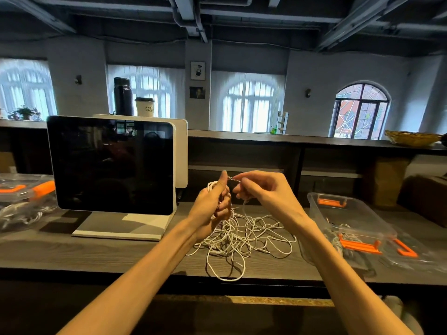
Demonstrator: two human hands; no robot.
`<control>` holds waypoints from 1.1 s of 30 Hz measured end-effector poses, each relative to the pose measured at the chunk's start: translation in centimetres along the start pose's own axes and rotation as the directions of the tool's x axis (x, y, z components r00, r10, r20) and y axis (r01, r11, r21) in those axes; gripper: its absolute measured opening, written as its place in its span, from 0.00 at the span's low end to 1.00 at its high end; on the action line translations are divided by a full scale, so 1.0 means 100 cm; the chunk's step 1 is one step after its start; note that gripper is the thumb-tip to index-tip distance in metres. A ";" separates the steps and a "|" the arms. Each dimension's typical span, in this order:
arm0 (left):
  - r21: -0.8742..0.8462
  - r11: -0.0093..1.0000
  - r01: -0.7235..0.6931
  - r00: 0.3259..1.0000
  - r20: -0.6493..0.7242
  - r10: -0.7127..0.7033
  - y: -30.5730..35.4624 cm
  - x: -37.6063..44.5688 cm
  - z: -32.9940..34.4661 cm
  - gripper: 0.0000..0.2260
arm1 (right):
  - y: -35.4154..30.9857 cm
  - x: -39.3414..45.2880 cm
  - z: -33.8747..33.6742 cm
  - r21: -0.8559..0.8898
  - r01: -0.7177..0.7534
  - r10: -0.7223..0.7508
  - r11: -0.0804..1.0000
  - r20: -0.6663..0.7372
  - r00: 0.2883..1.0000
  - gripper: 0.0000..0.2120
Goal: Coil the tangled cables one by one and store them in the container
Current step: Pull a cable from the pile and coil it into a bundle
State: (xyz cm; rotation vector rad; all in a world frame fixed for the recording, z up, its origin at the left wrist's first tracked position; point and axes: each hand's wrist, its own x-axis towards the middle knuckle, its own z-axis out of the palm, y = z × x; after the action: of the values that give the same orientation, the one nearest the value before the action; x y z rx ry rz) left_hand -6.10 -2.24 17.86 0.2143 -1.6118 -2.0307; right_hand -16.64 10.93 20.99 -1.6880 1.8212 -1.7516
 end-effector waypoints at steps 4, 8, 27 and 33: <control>-0.010 0.999 0.034 0.999 0.014 -0.034 0.000 0.002 0.010 0.29 | 0.007 -0.005 0.014 -0.218 0.072 -0.074 0.973 -0.002 0.997 0.08; -0.040 0.999 0.010 0.998 -0.057 -0.012 0.006 0.006 0.008 0.22 | 0.010 -0.009 0.019 -0.182 0.079 -0.097 0.980 -0.093 0.991 0.10; -0.296 0.944 -0.144 0.981 -0.170 0.096 0.048 0.019 -0.019 0.16 | 0.056 -0.021 0.021 -0.074 -0.171 0.181 0.982 0.154 0.971 0.14; 0.336 0.940 -0.061 0.981 -0.156 0.119 0.036 0.026 -0.031 0.16 | 0.038 0.003 0.012 -0.158 0.091 -0.082 0.983 0.063 0.995 0.08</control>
State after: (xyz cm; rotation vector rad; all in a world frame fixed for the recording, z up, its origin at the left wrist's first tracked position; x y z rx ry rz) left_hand -5.87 -6.69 20.90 0.4196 -1.8060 -1.6149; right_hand -18.19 8.94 17.92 -1.8824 1.9399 -1.6084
